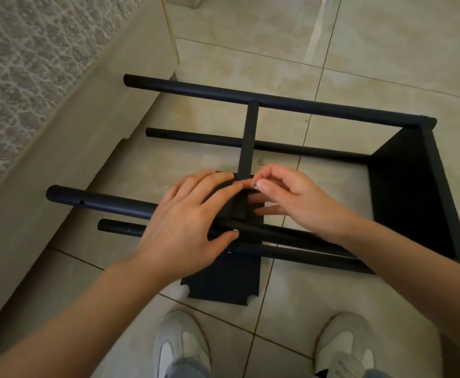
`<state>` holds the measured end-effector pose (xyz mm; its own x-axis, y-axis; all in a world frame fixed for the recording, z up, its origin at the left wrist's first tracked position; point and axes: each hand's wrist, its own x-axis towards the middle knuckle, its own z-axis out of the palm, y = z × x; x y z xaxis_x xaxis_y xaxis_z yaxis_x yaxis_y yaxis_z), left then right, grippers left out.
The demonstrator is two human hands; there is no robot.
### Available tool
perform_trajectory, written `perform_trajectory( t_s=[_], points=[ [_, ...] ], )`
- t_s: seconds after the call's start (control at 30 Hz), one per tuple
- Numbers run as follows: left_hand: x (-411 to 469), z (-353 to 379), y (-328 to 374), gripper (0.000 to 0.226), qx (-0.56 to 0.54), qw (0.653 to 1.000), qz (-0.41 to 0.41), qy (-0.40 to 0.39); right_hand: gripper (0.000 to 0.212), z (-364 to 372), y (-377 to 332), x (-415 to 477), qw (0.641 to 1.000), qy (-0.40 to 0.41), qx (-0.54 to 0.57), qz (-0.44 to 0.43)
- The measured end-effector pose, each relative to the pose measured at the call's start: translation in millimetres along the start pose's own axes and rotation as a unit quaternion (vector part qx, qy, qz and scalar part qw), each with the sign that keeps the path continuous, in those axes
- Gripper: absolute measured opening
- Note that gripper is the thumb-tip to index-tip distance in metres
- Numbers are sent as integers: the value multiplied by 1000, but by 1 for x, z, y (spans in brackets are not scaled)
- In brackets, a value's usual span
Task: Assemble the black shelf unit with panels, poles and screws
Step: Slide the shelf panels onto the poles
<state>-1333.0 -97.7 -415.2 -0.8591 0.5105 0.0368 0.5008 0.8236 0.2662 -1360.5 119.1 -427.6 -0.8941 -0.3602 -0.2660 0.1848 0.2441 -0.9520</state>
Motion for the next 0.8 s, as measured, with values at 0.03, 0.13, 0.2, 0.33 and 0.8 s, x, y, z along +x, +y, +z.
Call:
perform_trajectory(
  t_s=[0.03,0.13,0.2,0.33,0.8],
  points=[
    [8,-5,-4,78,3,999,22,-46,14,-2,2,0,998,11,49,23],
    [33,-10,-19,83,28,986,86,-143,15,-6,7,1,982,19,172,72],
    [48,-10,-29,89,40,975,120,-182,15,-7,9,3,976,27,201,78],
    [70,-9,-40,100,48,962,144,-227,14,-7,13,5,959,45,264,97],
    [93,-9,-43,106,46,949,157,-271,21,-12,17,4,948,-18,296,113]
  ],
)
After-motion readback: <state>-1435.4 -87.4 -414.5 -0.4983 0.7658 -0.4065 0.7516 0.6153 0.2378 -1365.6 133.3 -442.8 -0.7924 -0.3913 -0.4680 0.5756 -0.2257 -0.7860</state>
